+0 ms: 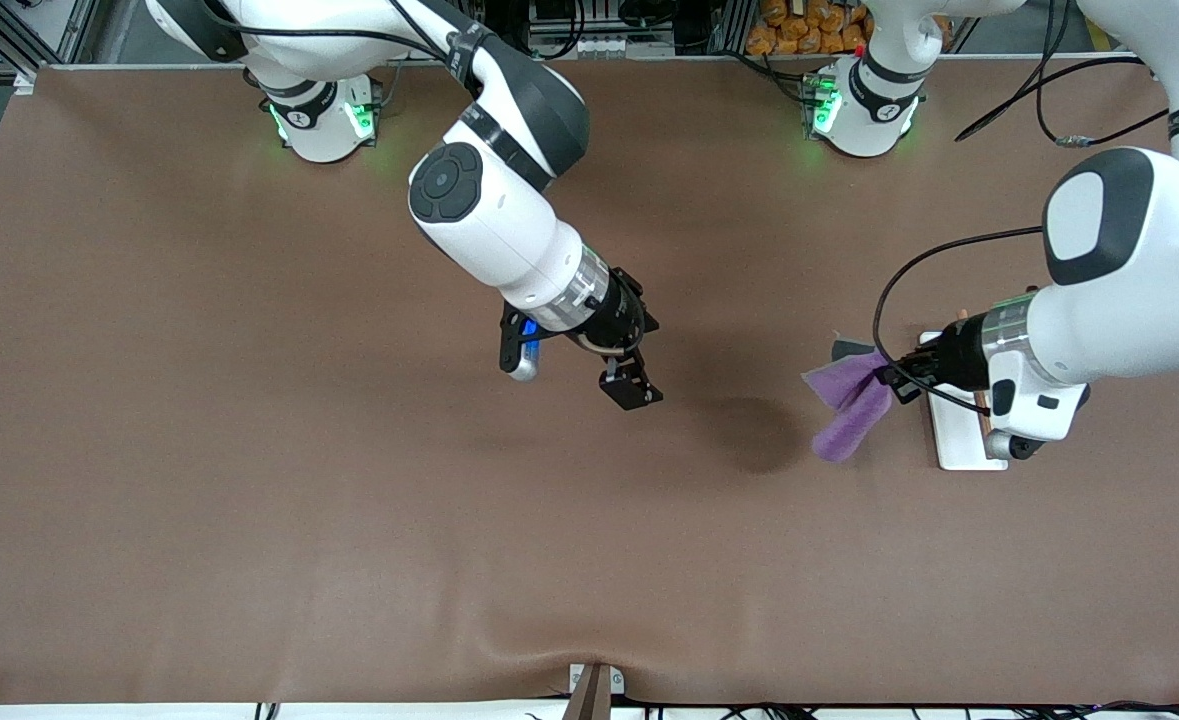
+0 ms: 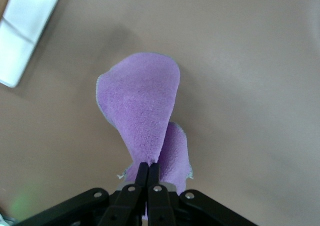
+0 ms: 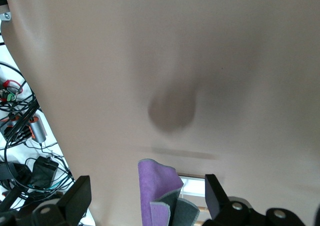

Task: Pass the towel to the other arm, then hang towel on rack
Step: 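Open the right gripper while the left gripper pulls the towel away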

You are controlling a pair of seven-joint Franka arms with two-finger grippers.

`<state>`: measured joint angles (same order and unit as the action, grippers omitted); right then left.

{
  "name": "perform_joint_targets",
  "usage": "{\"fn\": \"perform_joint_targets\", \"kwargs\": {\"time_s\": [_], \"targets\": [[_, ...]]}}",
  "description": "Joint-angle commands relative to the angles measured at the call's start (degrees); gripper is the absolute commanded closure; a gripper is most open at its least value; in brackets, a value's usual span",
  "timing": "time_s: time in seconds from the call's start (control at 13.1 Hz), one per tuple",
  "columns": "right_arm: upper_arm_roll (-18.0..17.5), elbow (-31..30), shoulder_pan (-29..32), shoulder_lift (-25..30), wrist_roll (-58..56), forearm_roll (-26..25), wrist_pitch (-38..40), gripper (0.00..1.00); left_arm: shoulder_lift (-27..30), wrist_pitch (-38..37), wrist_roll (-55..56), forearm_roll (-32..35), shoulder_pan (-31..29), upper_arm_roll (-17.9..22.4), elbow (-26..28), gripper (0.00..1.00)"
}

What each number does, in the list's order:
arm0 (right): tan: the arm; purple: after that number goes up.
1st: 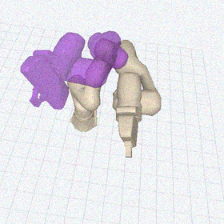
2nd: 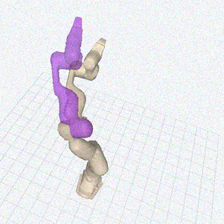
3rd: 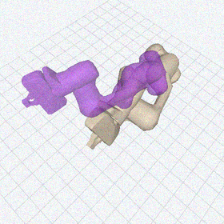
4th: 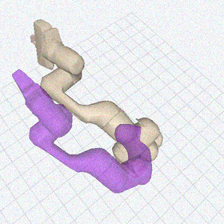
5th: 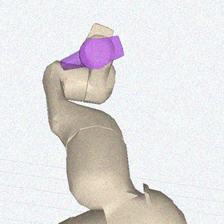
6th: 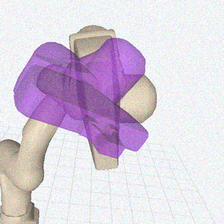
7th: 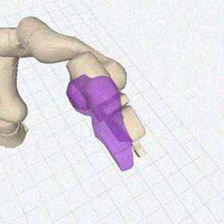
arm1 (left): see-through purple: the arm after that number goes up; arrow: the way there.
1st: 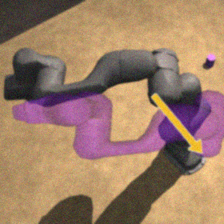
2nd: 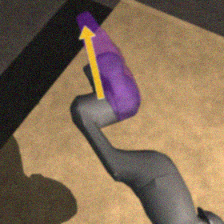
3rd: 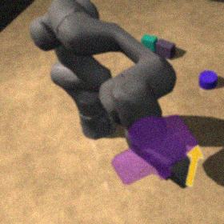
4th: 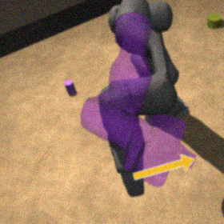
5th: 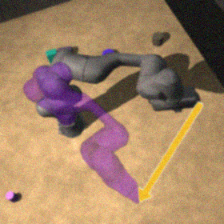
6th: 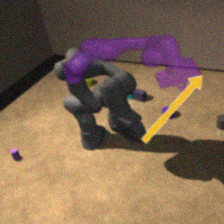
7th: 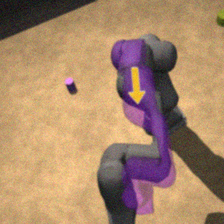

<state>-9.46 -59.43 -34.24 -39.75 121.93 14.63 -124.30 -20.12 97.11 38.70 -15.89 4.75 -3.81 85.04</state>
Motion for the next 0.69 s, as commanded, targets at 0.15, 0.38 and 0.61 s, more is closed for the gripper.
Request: {"fn": "perform_joint_targets", "kwargs": {"time_s": [0.15, 0.38, 0.61], "targets": [[-0.57, -0.68, 1.11, 3.36, -6.76, -1.18, 1.61, 0.0, 0.96, -3.94, -12.57, 1.12, -6.04, -0.49, 6.45, 1.0], [-0.12, -0.68, 1.45, 5.39, -11.63, -1.45, 3.71, 0.0, 1.67, -9.91, -22.93, 1.12, -13.16, -0.58, 7.34, 1.0], [-0.47, -0.95, 2.42, 8.27, -15.2, -4.41, 7.65, 0.0, 0.88, -10.28, -33.4, 3.31, -18.0, -0.49, 7.51, 1.0]]}}
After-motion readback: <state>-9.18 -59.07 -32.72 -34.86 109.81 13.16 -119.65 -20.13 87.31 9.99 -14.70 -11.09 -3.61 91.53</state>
